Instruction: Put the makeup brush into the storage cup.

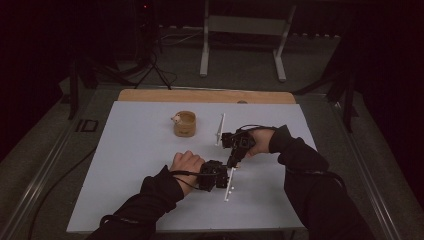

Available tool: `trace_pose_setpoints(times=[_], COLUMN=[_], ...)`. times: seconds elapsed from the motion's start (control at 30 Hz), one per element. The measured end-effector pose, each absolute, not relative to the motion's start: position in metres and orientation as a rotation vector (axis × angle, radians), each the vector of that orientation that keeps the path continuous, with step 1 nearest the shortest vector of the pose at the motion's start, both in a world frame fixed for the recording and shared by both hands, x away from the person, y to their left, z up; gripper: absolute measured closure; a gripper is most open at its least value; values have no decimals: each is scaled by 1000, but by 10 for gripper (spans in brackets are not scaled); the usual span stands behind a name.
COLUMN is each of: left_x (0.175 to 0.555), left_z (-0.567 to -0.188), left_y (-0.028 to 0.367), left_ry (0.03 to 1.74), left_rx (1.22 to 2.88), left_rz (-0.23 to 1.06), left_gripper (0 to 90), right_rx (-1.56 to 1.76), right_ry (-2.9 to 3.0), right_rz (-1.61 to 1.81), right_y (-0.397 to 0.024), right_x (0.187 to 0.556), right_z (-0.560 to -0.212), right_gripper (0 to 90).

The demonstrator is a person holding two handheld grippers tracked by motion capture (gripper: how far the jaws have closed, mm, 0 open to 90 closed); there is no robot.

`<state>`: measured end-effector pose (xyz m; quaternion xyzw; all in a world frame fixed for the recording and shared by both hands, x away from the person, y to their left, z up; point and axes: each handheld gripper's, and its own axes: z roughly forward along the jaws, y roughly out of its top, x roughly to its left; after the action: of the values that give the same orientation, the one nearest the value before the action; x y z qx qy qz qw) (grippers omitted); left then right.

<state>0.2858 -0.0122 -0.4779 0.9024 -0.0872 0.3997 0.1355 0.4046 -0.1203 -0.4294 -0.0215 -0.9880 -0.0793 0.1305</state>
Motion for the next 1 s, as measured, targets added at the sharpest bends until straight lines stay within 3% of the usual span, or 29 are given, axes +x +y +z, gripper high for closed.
trace_pose_setpoints(times=[0.03, 0.07, 0.1, 0.13, 0.33, 0.63, 0.77, 1.0], left_x=[286, 288, 288, 290, 296, 306, 311, 318], left_z=[-478, -477, -477, -476, -475, -472, -471, -462], left_y=[-11, -9, -9, -6, 3, 13, 17, 28], left_ry=[-237, -222, -222, -187, -95, -7, 89, 251], left_rx=[2609, 2609, 2609, 2611, 2612, 2627, 2566, 2468], left_rz=[1155, 1146, 1146, 1114, 1056, 996, 939, 789], left_gripper=[845, 846, 846, 846, 846, 846, 846, 846], right_rx=[-66, -78, -78, -82, -102, -186, -210, -272], right_ry=[-2873, -2886, -2886, -2902, -2941, -2994, -2990, -2999], right_rz=[-243, -285, -285, -289, -372, -631, -734, -960], right_y=[-121, -124, -124, -127, -137, -154, -163, -181], right_x=[404, 404, 404, 406, 409, 405, 403, 397], right_z=[-428, -427, -427, -427, -422, -396, -386, -376], right_gripper=[820, 677, 677, 609, 548, 354, 244, 143])
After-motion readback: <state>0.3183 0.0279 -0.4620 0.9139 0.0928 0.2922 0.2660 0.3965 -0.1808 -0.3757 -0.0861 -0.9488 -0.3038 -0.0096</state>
